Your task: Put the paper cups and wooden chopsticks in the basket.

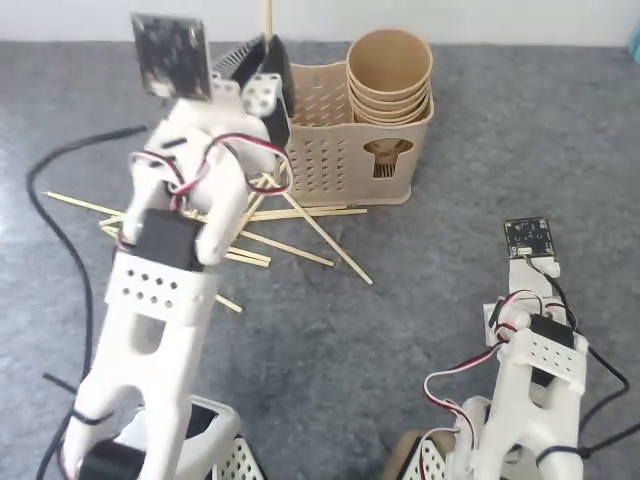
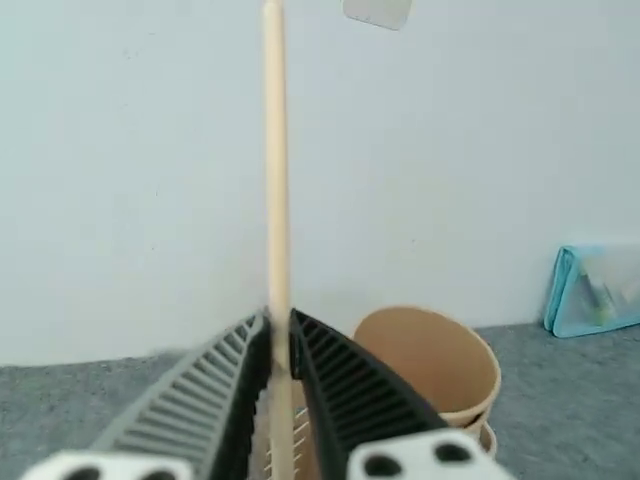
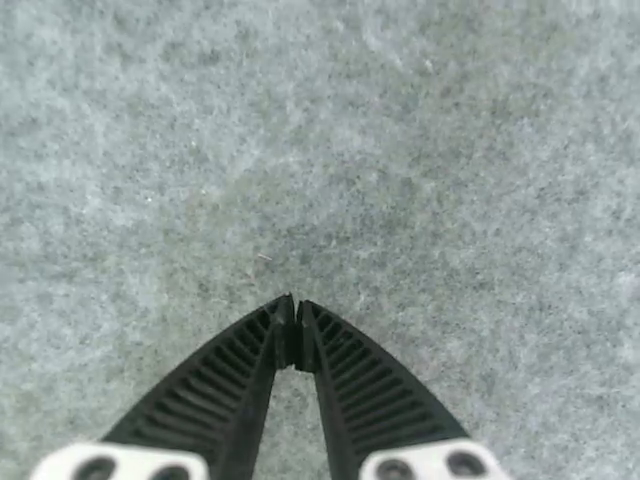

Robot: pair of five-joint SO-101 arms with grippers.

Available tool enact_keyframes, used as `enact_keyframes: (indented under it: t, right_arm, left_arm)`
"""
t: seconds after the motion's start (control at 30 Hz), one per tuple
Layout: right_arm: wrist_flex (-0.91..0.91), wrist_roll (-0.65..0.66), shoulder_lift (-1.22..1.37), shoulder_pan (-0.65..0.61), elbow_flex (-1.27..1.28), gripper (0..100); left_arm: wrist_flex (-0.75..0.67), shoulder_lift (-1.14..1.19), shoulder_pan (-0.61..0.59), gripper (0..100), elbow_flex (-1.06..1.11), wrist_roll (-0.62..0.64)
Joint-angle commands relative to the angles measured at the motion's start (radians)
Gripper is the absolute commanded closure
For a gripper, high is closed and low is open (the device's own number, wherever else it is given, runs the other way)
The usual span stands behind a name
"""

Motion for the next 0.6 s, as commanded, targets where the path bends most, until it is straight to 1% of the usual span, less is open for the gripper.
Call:
enact_keyframes:
  t: [0.0,0.13,0.3,0.57]
  right_arm:
    - [0.008,0.015,-0.030,-0.004,-0.006,99.1]
    - [0.008,0.015,-0.030,-0.004,-0.006,99.1]
    - [0.008,0.015,-0.030,-0.004,-0.006,99.1]
    - [0.008,0.015,-0.030,-0.004,-0.006,99.1]
  left_arm:
    - [-0.149,-0.049,-0.008,99,0.048,0.009]
    - [-0.221,-0.049,-0.002,99,0.059,0.009]
    - [-0.311,-0.032,0.008,99,0.013,0.009]
    - [-0.500,0.167,0.037,99,-0.035,0.009]
